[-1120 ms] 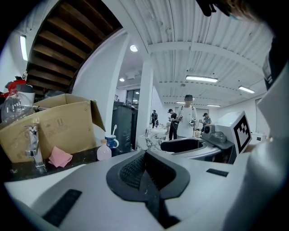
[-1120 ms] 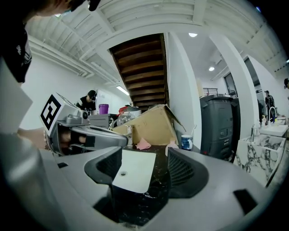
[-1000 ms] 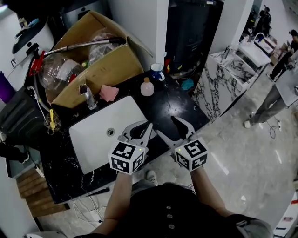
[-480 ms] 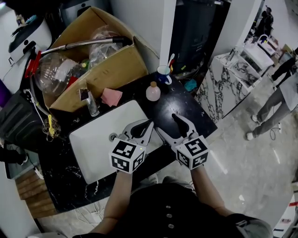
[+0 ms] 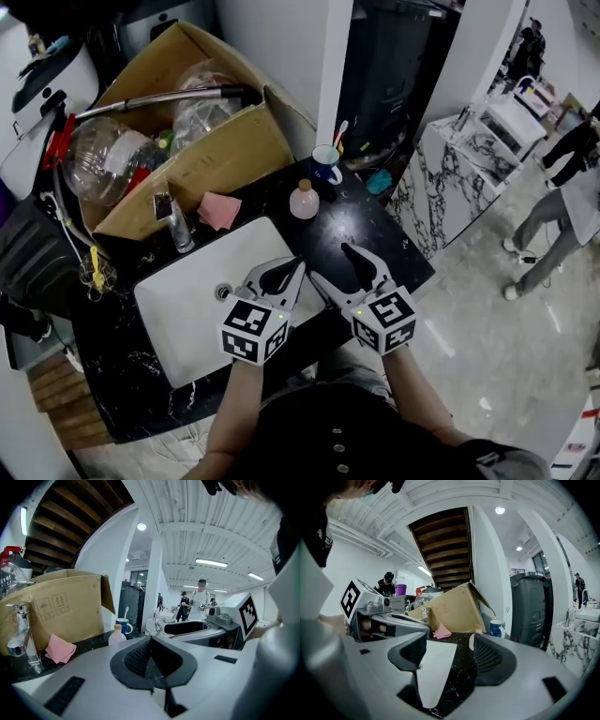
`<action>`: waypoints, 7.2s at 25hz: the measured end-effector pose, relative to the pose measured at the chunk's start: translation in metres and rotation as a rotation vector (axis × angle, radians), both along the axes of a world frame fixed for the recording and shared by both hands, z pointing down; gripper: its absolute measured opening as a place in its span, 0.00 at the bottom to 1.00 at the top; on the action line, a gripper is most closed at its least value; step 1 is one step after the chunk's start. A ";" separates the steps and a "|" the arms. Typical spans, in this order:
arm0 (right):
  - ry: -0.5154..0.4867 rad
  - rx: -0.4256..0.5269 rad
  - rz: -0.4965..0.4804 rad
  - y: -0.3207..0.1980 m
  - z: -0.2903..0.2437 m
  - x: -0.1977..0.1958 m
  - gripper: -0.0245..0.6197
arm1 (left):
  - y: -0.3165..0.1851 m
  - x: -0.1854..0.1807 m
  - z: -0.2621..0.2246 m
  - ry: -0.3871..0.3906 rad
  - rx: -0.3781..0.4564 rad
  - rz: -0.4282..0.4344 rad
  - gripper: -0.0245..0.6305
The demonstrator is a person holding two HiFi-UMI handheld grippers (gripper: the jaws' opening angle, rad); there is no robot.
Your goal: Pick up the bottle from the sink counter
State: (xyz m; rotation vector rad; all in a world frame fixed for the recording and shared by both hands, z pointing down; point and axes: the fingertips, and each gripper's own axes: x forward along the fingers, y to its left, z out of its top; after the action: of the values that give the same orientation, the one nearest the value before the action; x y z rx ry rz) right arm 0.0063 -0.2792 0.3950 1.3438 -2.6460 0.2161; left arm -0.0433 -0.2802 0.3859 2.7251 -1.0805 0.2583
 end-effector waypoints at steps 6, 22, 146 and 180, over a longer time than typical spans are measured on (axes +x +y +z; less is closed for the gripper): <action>-0.005 -0.005 0.002 -0.007 0.003 0.011 0.51 | -0.010 0.002 -0.002 -0.009 0.014 -0.024 0.06; 0.014 -0.040 -0.057 -0.070 0.014 0.023 0.51 | -0.067 0.011 0.007 -0.050 0.003 -0.066 0.07; 0.009 -0.037 -0.145 -0.099 0.005 0.020 0.67 | -0.087 0.017 0.000 0.024 -0.015 -0.060 0.07; -0.095 0.059 -0.173 -0.044 -0.043 0.025 0.67 | -0.043 0.026 -0.040 0.052 0.077 -0.021 0.06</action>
State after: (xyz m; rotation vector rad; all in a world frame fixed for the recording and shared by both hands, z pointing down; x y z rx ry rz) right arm 0.0315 -0.3227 0.3515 1.1385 -2.8502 0.1857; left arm -0.0170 -0.3234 0.3459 2.7697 -1.1269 0.1440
